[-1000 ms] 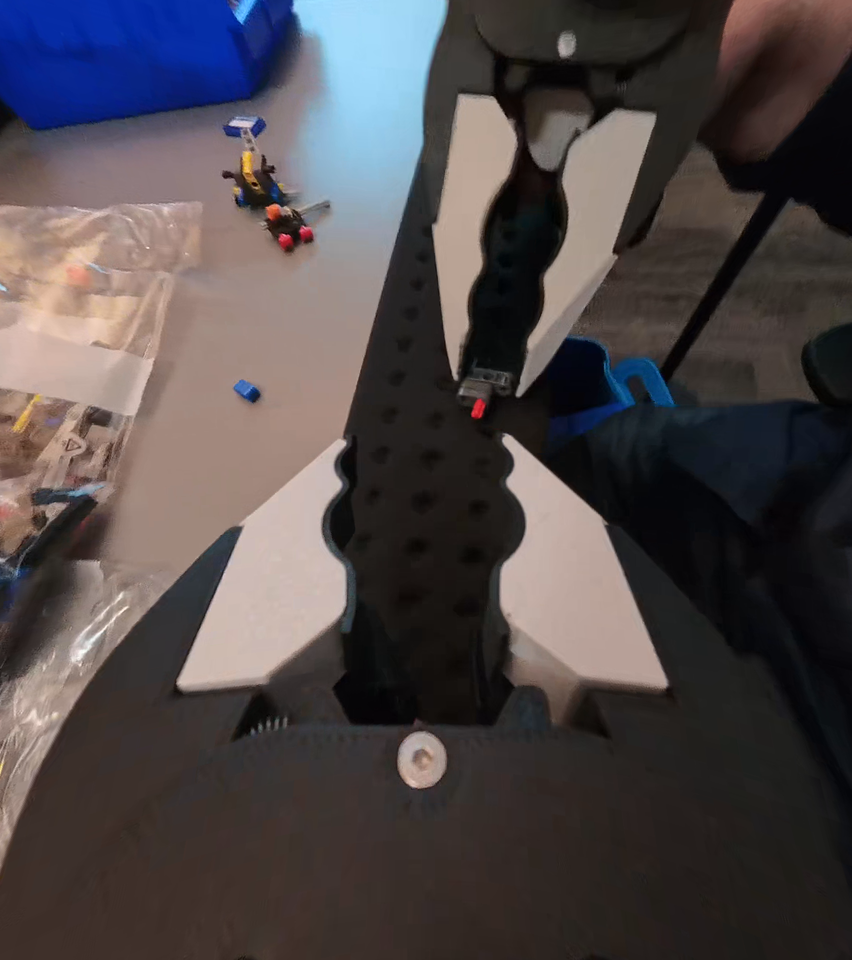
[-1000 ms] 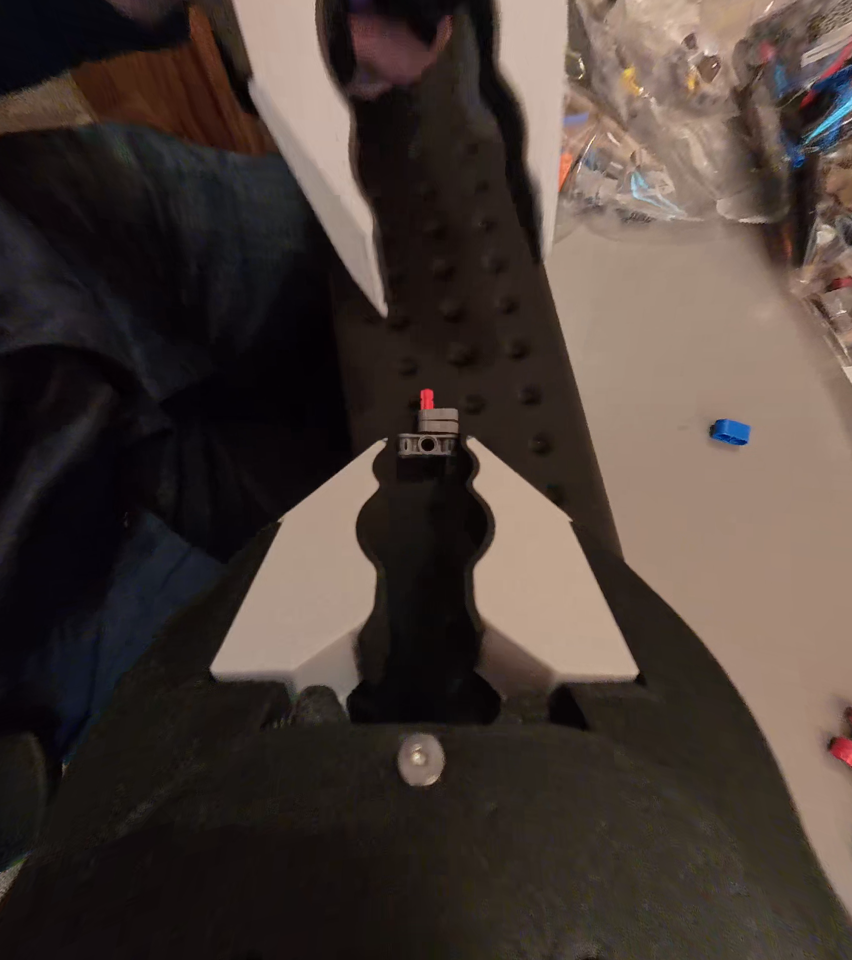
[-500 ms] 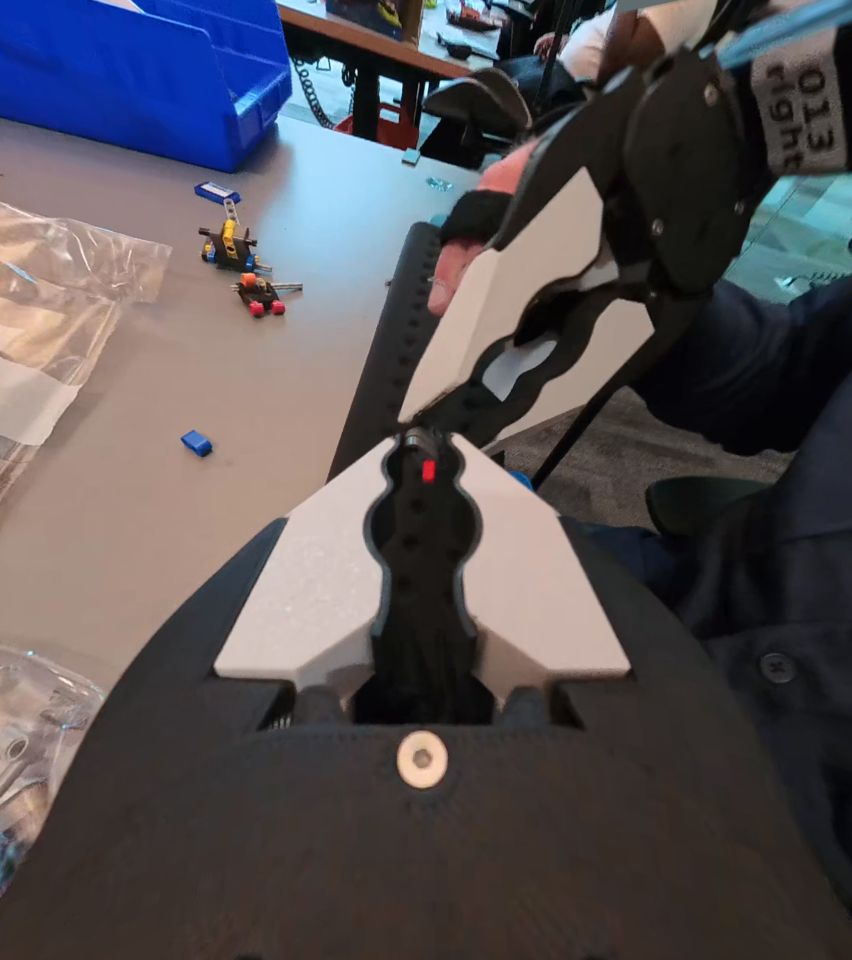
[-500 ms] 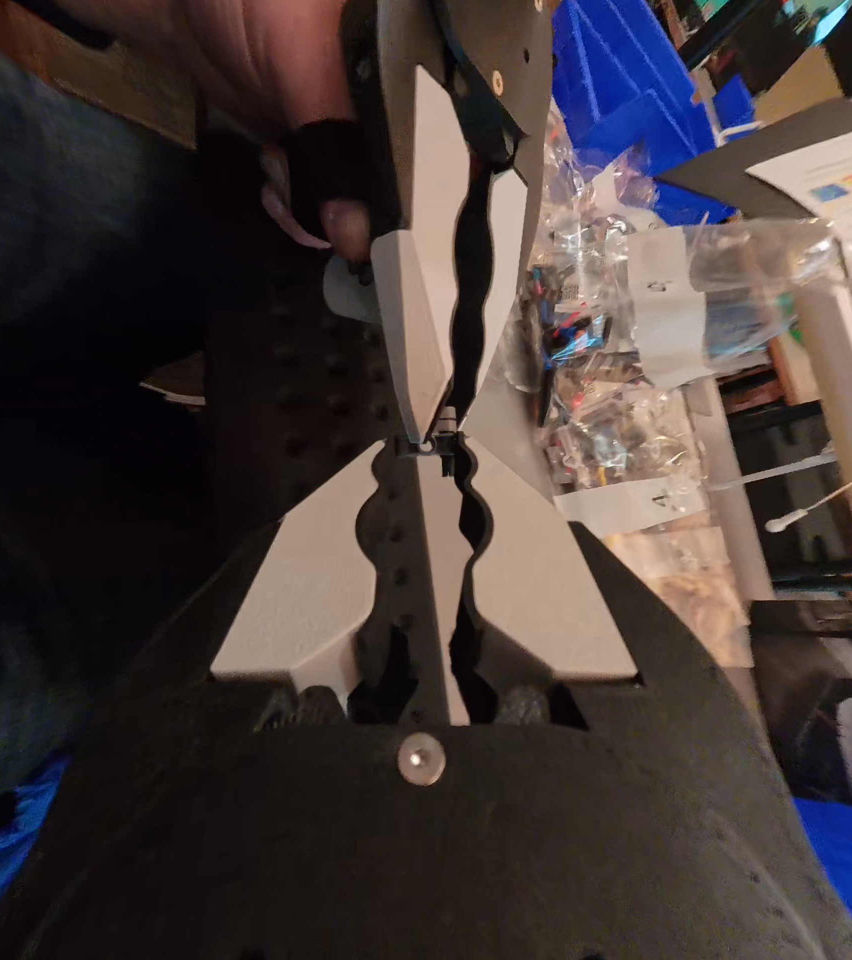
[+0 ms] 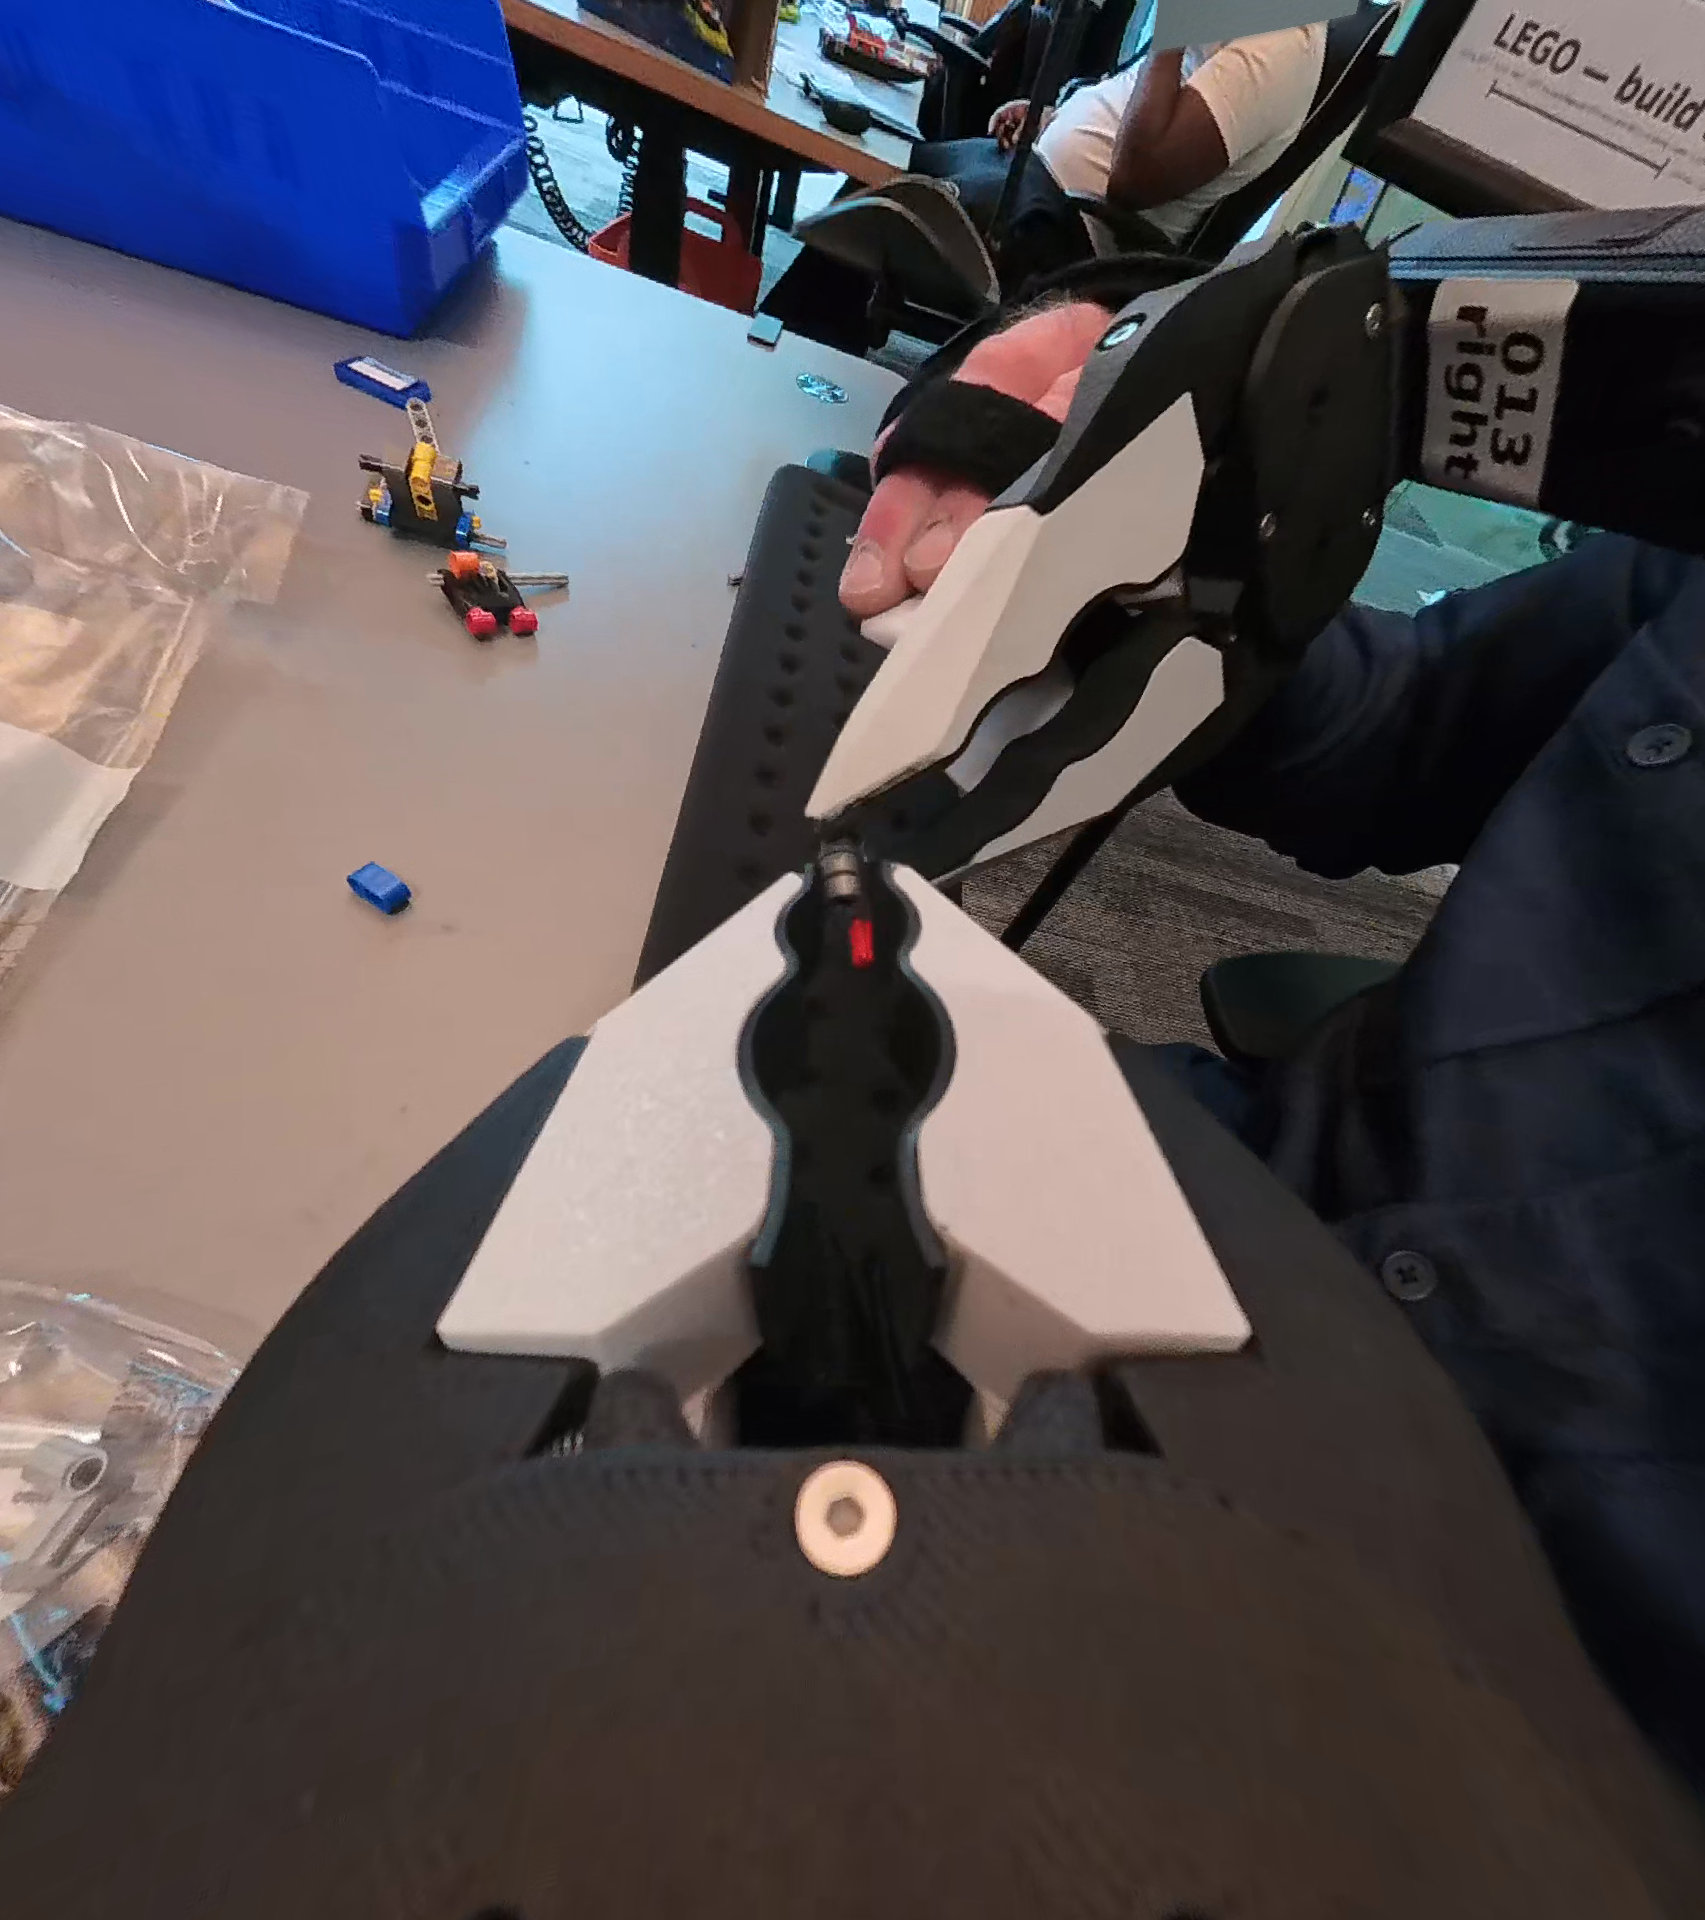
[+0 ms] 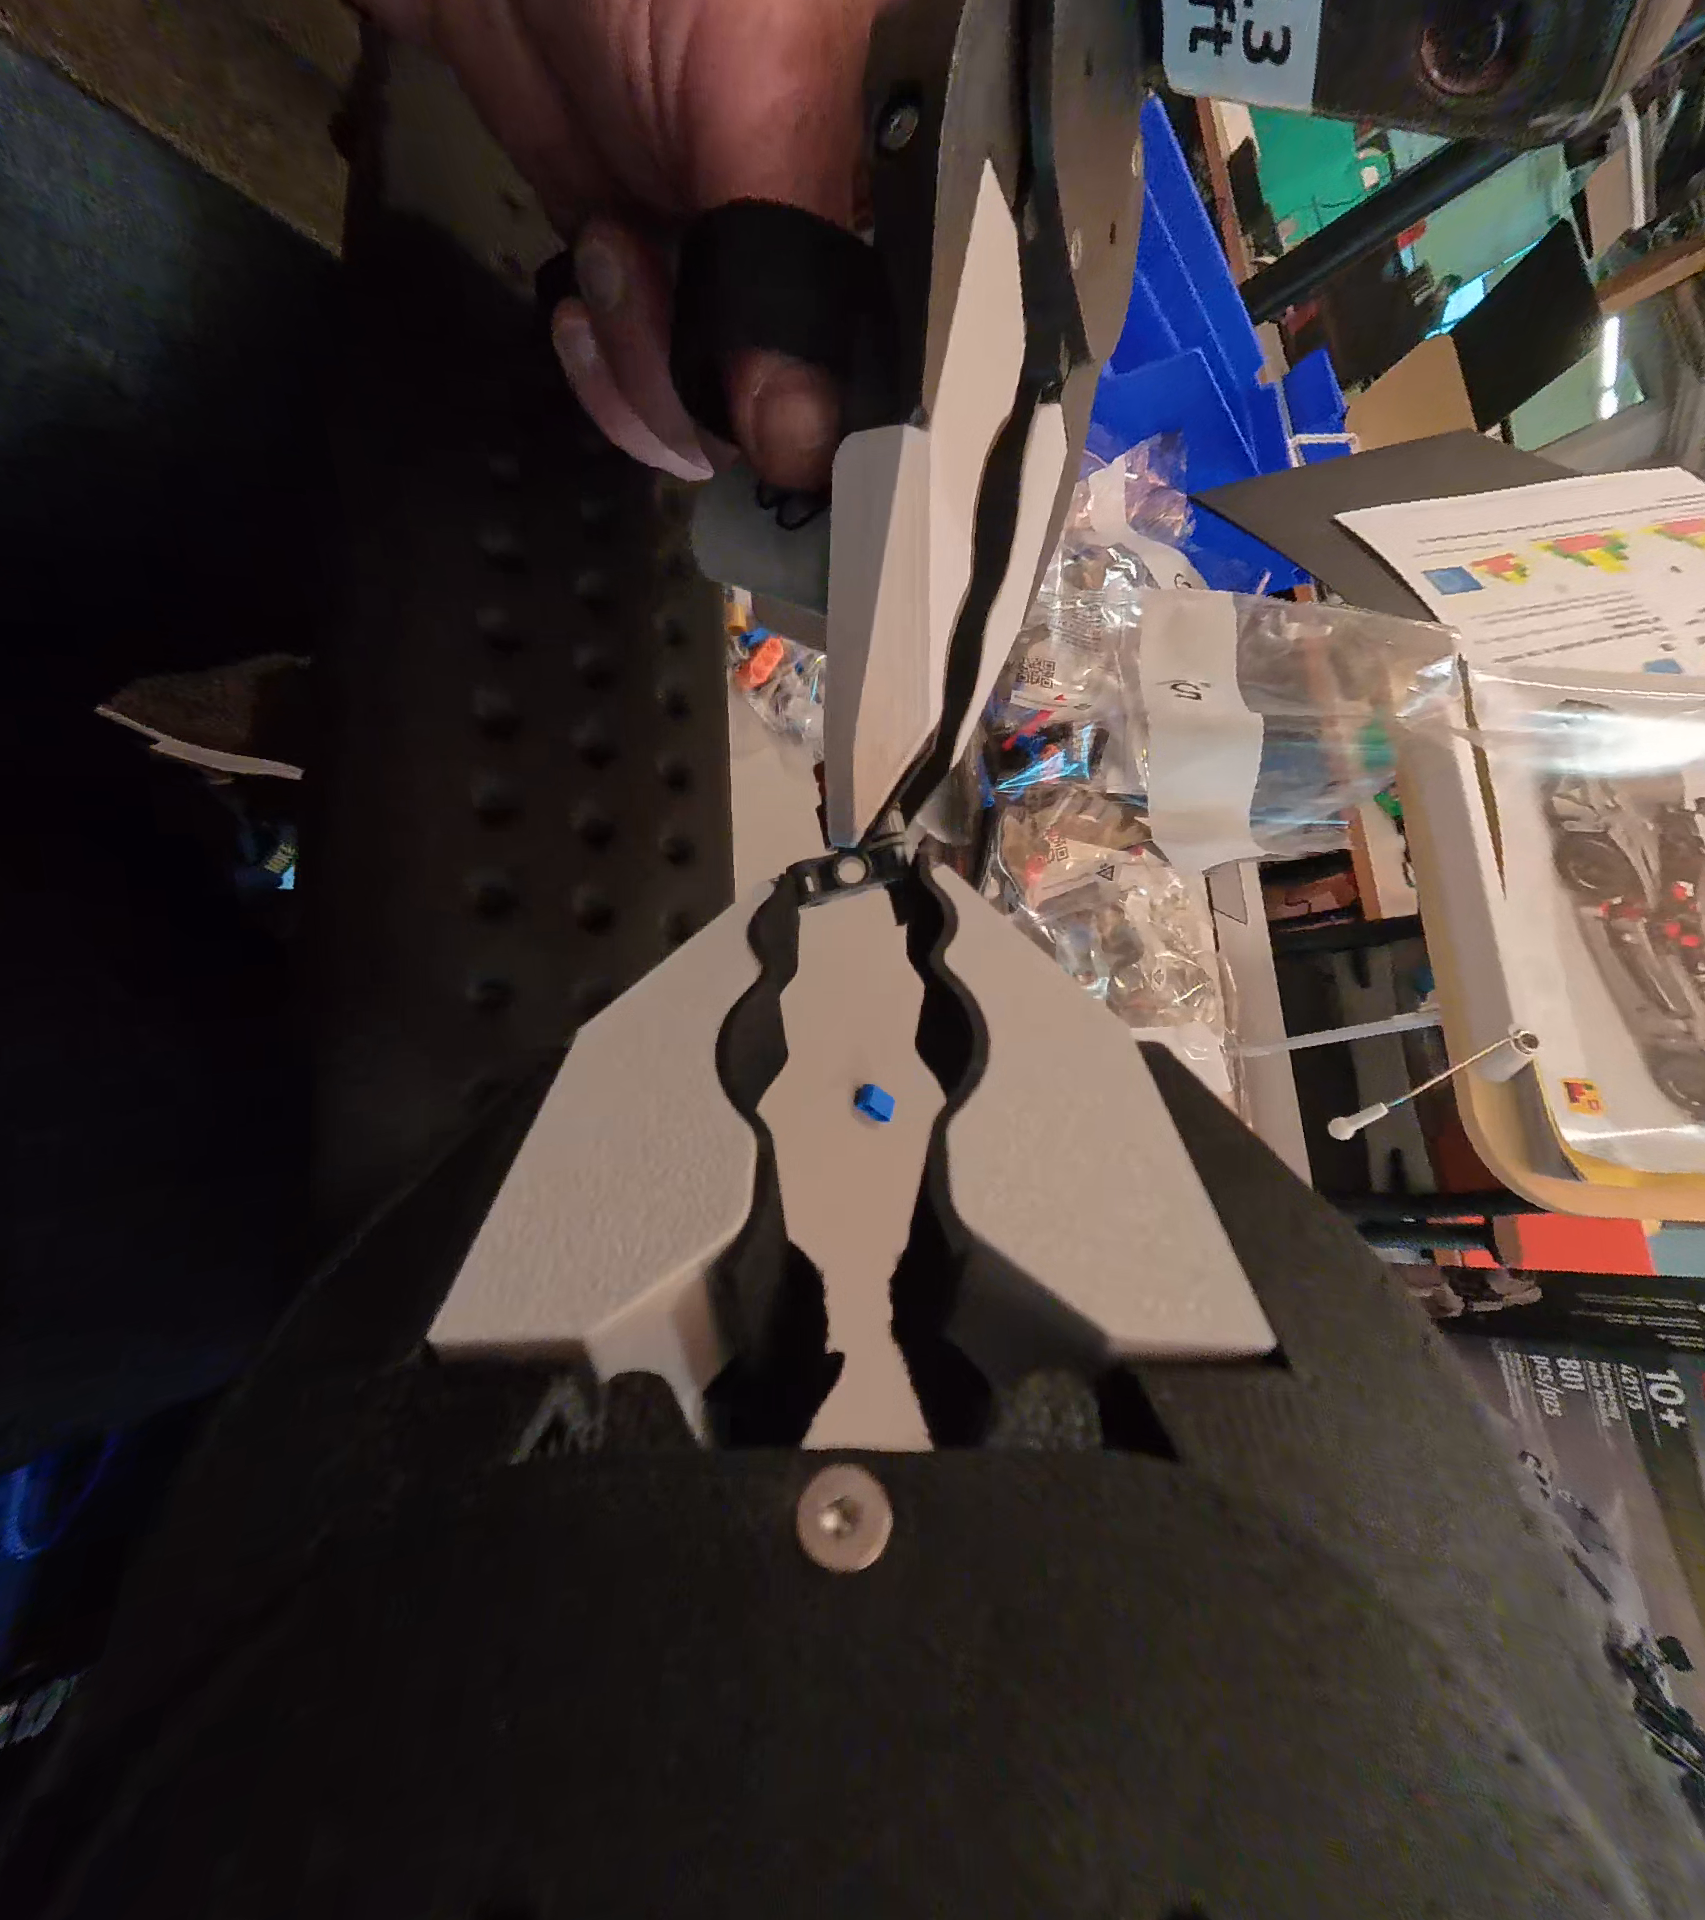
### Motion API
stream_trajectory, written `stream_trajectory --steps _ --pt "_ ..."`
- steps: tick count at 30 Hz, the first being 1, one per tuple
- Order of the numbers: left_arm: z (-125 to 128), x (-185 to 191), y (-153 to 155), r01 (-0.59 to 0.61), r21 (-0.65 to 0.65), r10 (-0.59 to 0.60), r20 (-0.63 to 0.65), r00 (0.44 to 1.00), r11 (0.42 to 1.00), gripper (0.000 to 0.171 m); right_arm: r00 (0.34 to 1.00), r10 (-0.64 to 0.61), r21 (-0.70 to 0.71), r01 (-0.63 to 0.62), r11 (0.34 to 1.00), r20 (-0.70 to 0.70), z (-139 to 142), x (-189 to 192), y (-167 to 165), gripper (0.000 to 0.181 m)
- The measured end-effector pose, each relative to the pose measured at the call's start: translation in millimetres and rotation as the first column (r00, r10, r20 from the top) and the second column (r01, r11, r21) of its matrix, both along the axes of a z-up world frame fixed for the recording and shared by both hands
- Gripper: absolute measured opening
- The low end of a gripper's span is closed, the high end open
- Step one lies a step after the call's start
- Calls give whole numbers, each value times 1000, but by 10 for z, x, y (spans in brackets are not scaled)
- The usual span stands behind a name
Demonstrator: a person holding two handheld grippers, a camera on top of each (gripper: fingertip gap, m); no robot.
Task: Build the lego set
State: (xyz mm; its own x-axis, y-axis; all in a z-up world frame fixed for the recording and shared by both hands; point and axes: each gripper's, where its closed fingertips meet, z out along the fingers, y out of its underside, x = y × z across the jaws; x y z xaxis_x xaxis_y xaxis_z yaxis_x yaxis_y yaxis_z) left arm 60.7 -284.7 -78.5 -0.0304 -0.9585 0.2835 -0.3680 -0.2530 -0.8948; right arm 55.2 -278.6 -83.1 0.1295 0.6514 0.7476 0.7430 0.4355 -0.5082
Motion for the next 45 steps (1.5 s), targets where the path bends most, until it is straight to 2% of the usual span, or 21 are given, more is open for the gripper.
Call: stream_trajectory --steps 4,6,7,8,10,12,16,19,27,34,45 --pt "-23 19 60 -6 10 6 -10 1000 1000 8 999 -18 -39 16 999 -39 -29 16 60 19" --pt "-55 30 84 -14 84 17 -40 999 996 9 992 -24 -182 1 983 -122 -60 17 74 19" --pt "-46 38 90 -17 112 22 -46 999 994 8 986 -38 -209 4 978 -160 -52 31 98 22" --pt "-58 38 111 -24 150 33 -61 998 988 7 978 -33 -215 -13 977 -206 -7 28 90 17" --pt "-44 47 106 -20 170 29 -54 998 985 7 957 -32 -285 -54 957 -287 63 10 45 29" --pt "14 61 89 -13 183 17 -20 1000 983 7 953 -74 -327 -27 945 -292 22 50 103 31" --pt "-20 78 58 15 312 1 -51 999 950 7 935 -85 -440 -80 894 -344 -31 25 56 14" --pt "28 79 4 45 380 -31 -44 999 924 7 920 -58 -452 -134 882 -387 23 31 3 8" --pt "63 63 -46 107 564 -63 -96 993 819 7 923 -4 -430 -176 886 -385 72 37 -66 5" --pt "110 36 -118 135 595 -102 -89 991 792 8 917 38 -398 -209 893 -396 138 36 -149 4" --pt "175 38 -201 172 624 -140 -101 985 762 8 887 67 -410 -276 870 -456 226 76 -263 4"
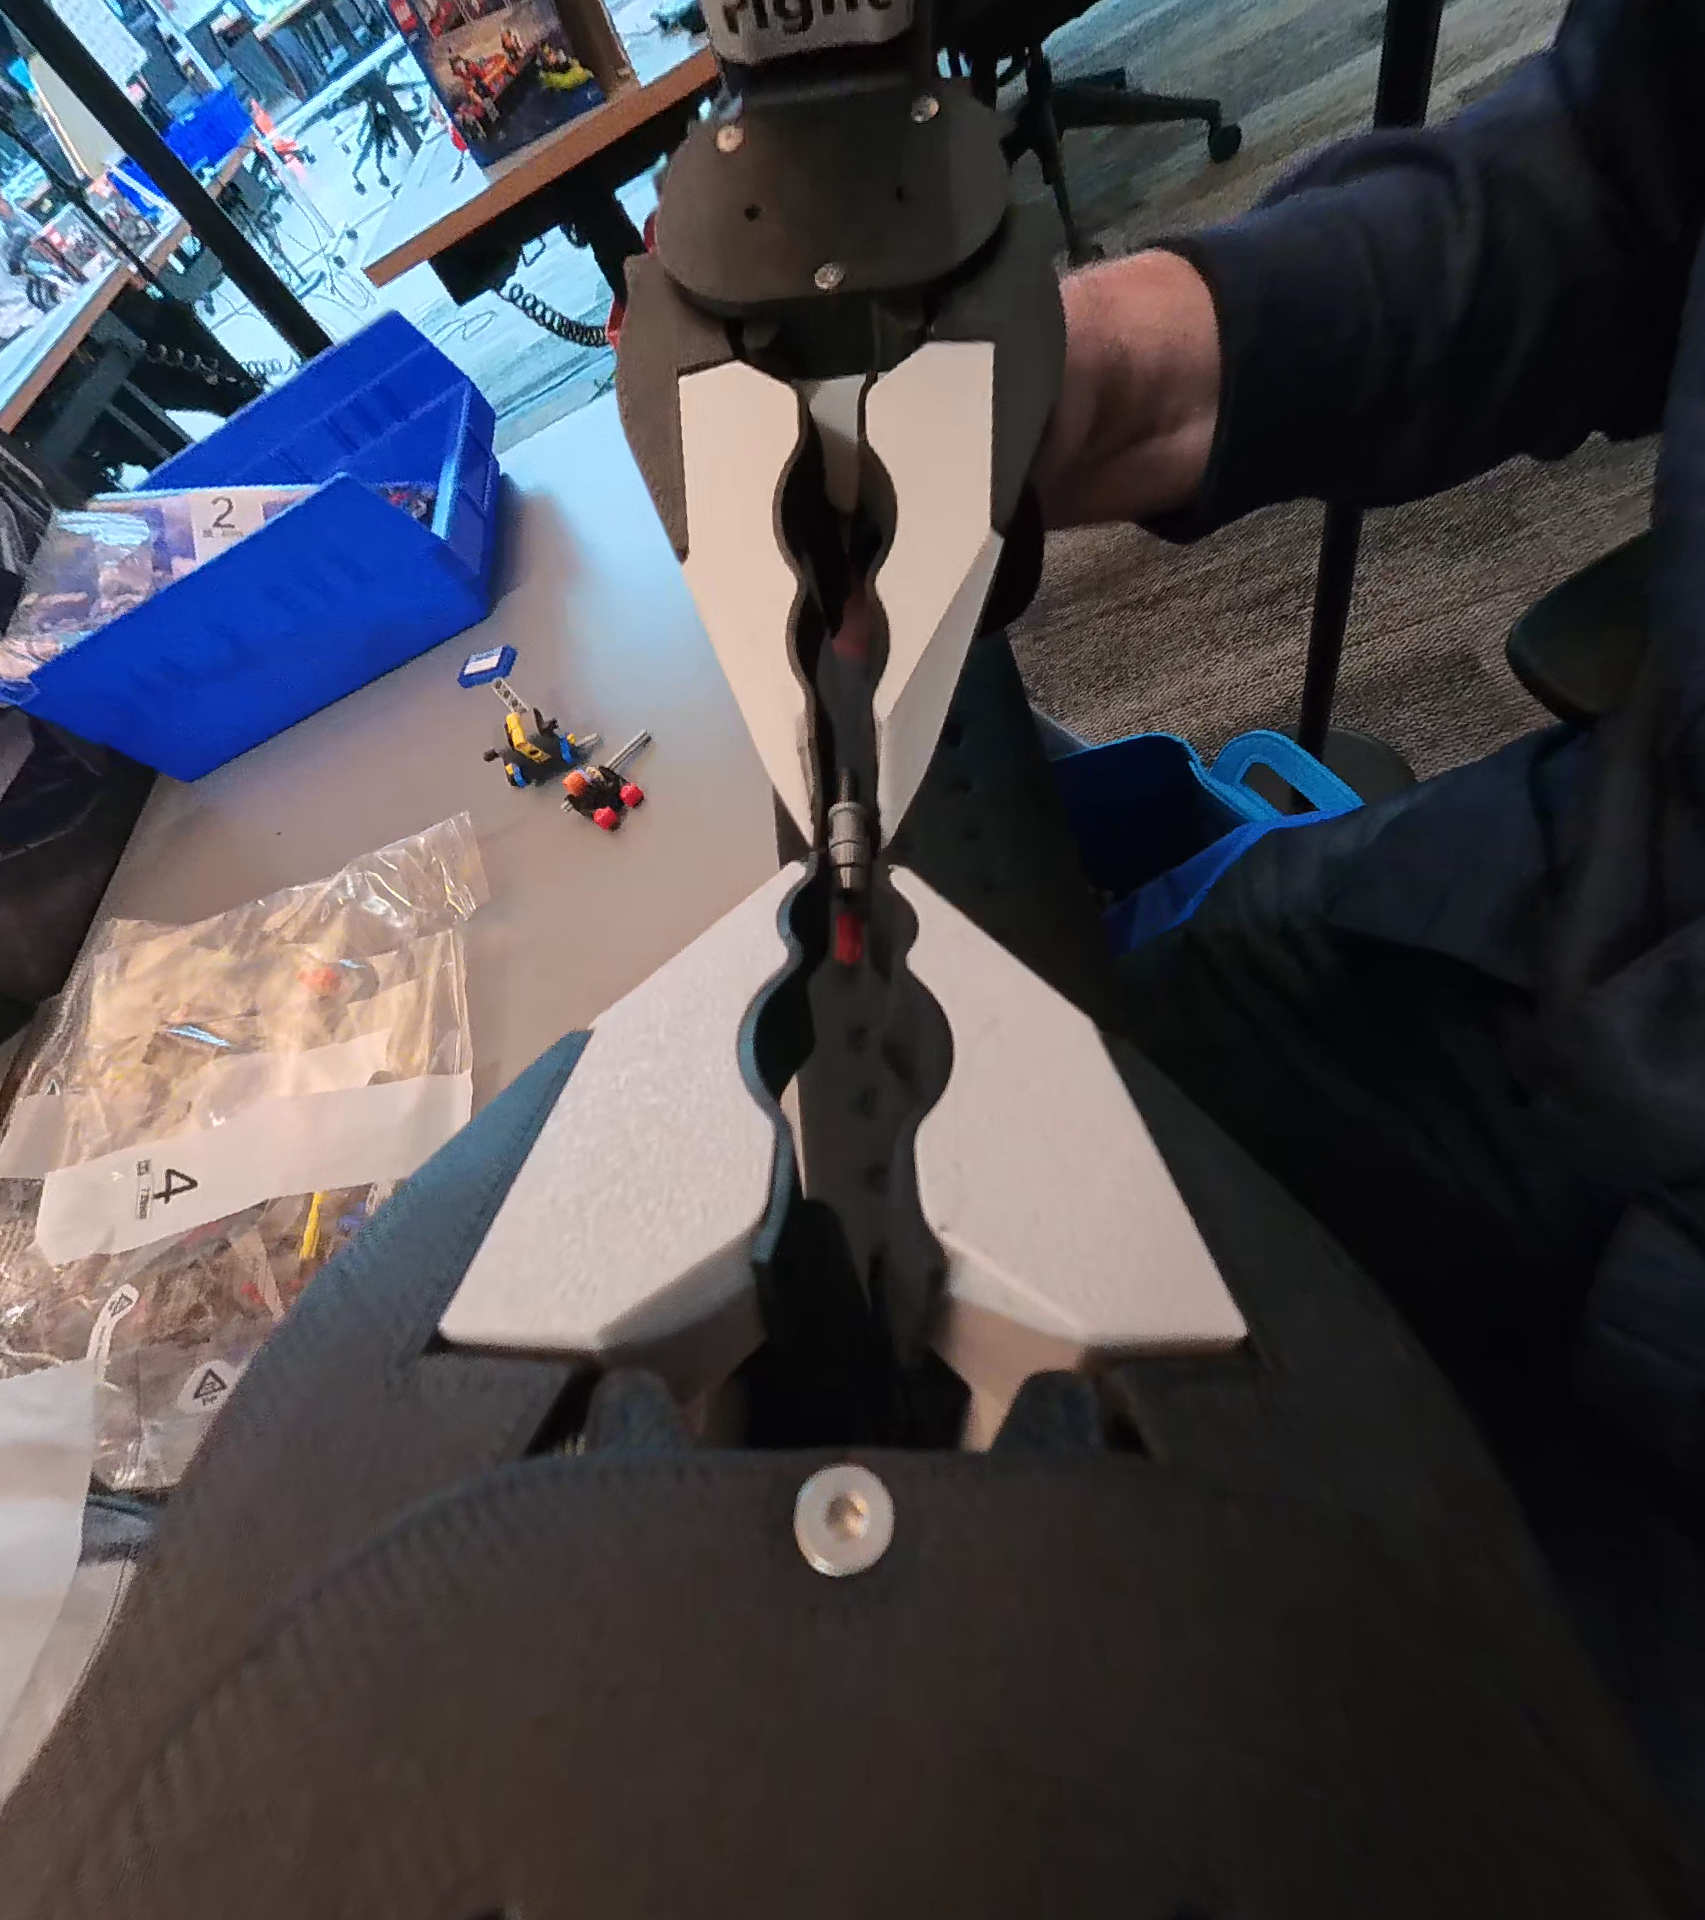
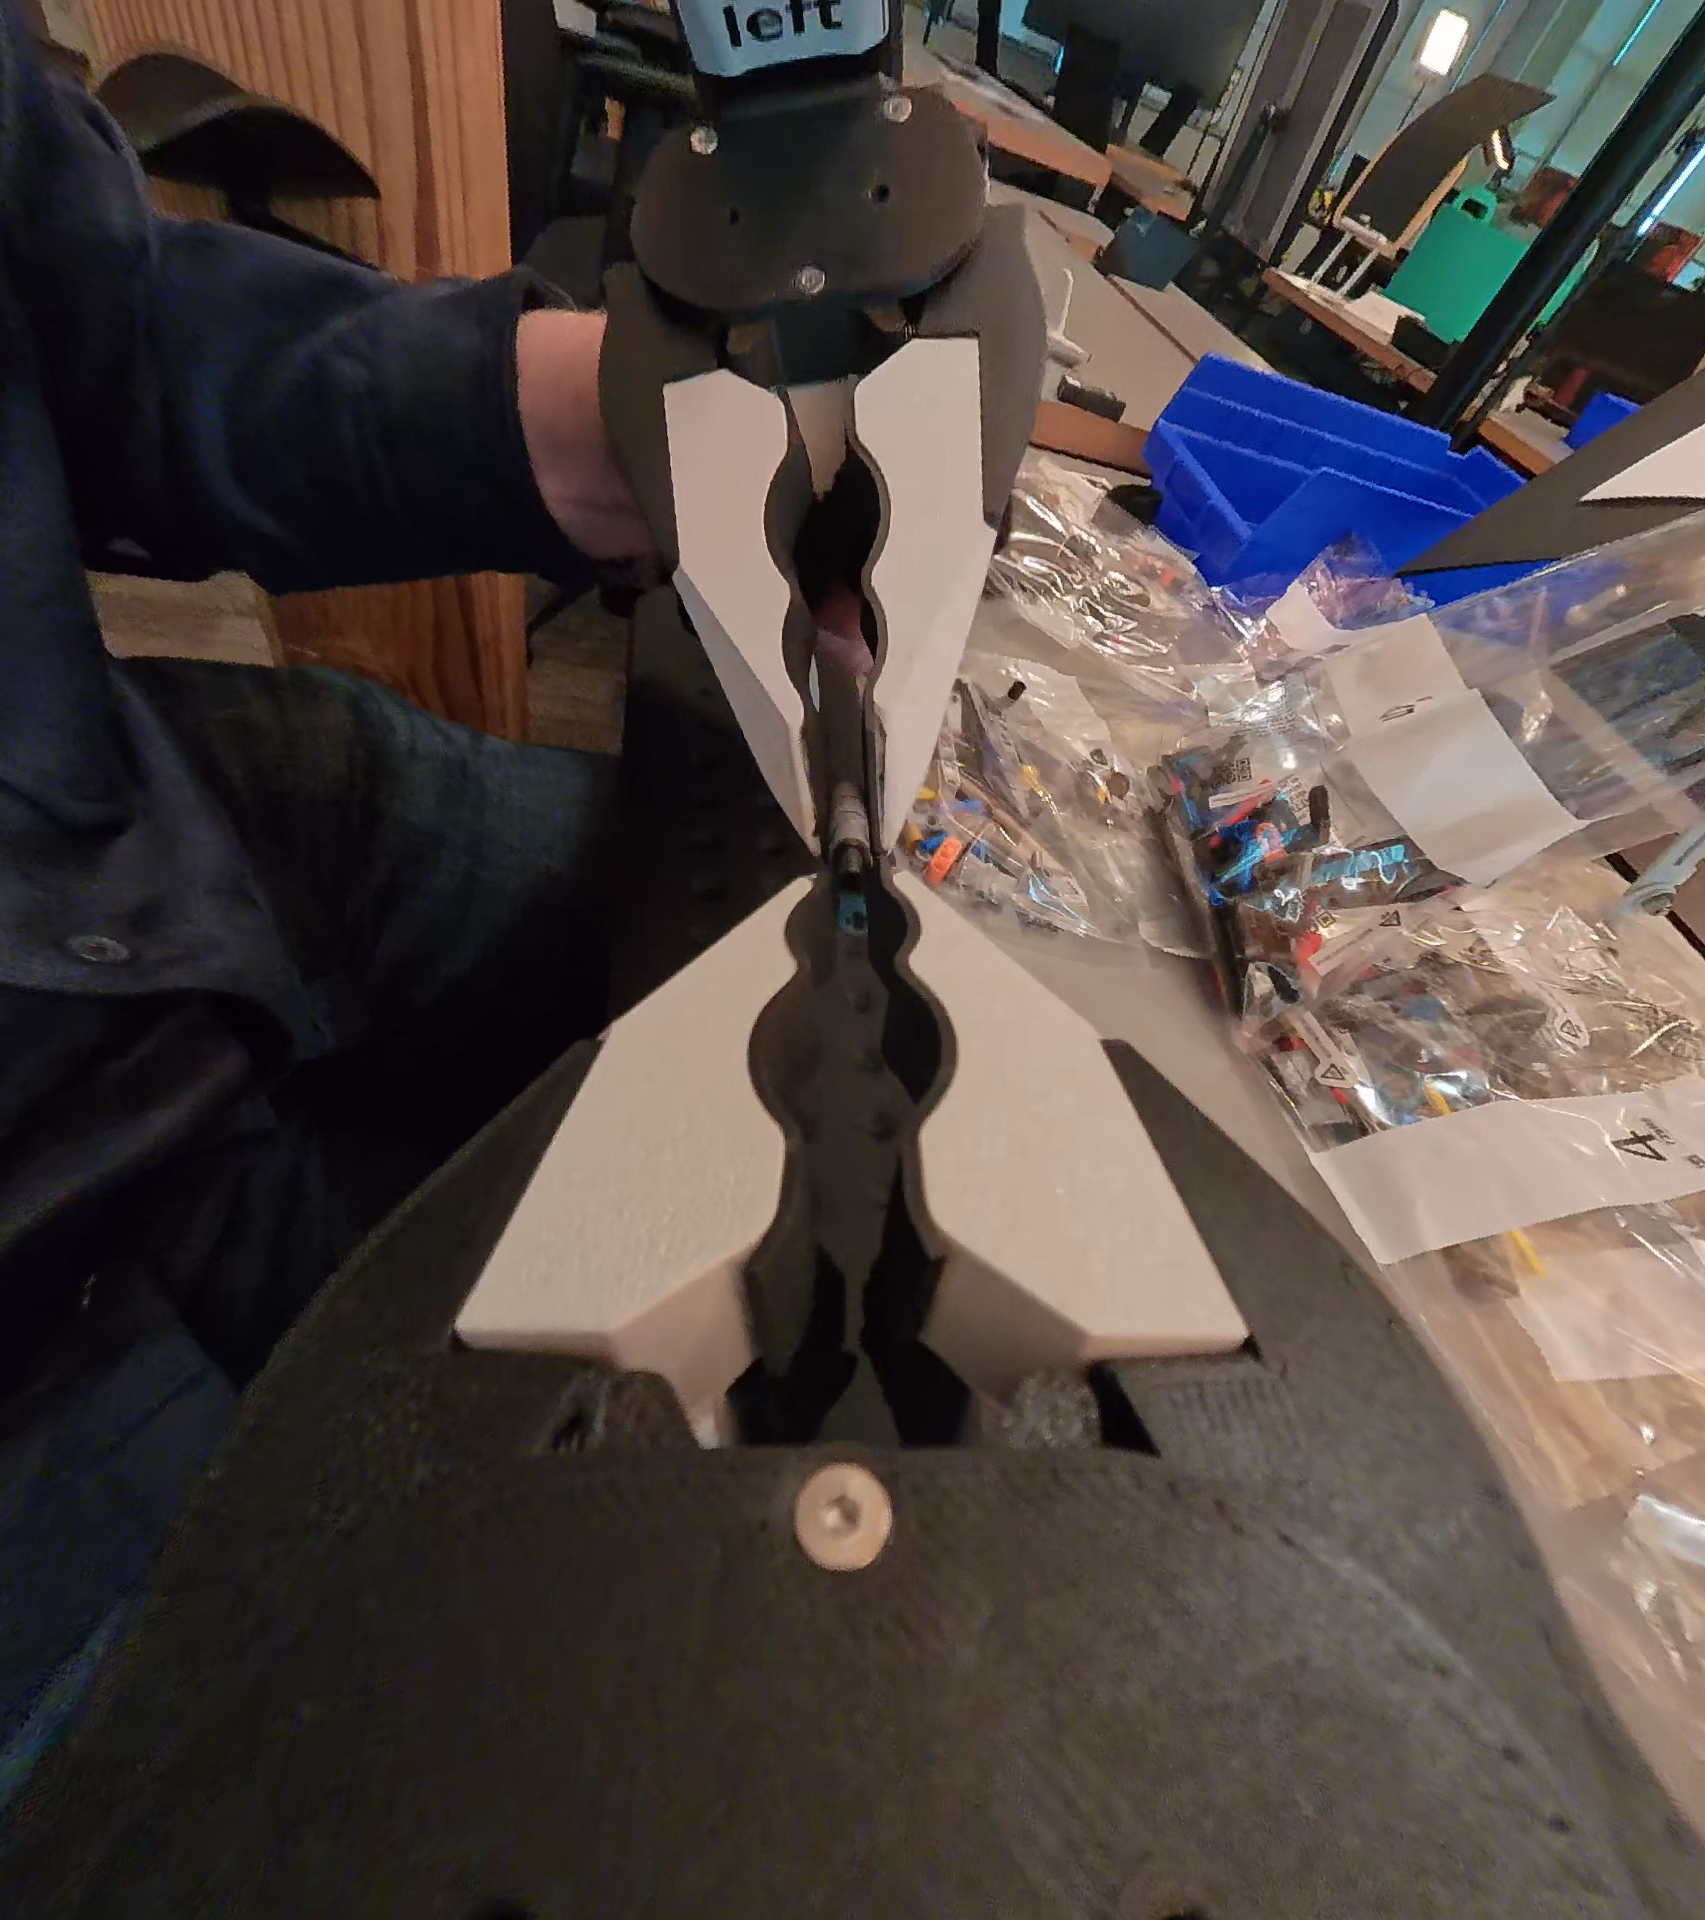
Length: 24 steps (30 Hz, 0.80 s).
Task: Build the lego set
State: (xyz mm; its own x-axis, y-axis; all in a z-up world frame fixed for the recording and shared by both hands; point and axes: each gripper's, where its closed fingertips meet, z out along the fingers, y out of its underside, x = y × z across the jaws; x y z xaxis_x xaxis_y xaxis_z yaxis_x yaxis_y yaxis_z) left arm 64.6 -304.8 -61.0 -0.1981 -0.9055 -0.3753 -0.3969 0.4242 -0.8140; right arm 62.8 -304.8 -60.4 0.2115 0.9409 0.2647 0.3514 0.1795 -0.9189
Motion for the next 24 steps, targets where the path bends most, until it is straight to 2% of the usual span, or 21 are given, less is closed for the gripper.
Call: stream_trajectory --steps 5,6,7,8,9,11,12,15,19,24 --pt "-18 -36 -17 15 -2 -15 -9 1000 1000 8 1000 8 -6 -8 1000 3 -6 -6 -53 4" --pt "-20 -153 192 -79 27 80 -30 996 997 8 999 -40 -9 40 999 11 -6 151 -6 0" --pt "109 -345 373 -137 -14 137 29 990 991 7 995 -66 -44 63 997 -76 69 355 42 0" --pt "324 -496 421 -126 -117 141 131 981 985 7 984 -70 -82 57 995 -164 187 504 55 0" --pt "382 -536 438 -130 -122 147 142 979 984 7 989 -93 -81 84 993 -118 190 495 74 0" --pt "247 -315 303 -97 -83 103 62 993 992 7 996 -50 -61 46 997 -68 165 178 60 0" --pt "157 -204 239 -83 -76 86 30 996 994 7 996 -71 -33 69 997 -58 171 83 104 0" --pt "16 -112 198 -90 -84 91 13 996 992 7 994 -61 -55 56 997 -96 204 -9 131 16" --pt "-19 -76 166 -93 -54 94 4 996 994 7 997 -77 -54 75 996 -26 30 -71 161 4" --pt "13 -79 147 -83 -18 83 1 997 996 7 996 -77 -55 74 996 -45 66 -74 128 2"
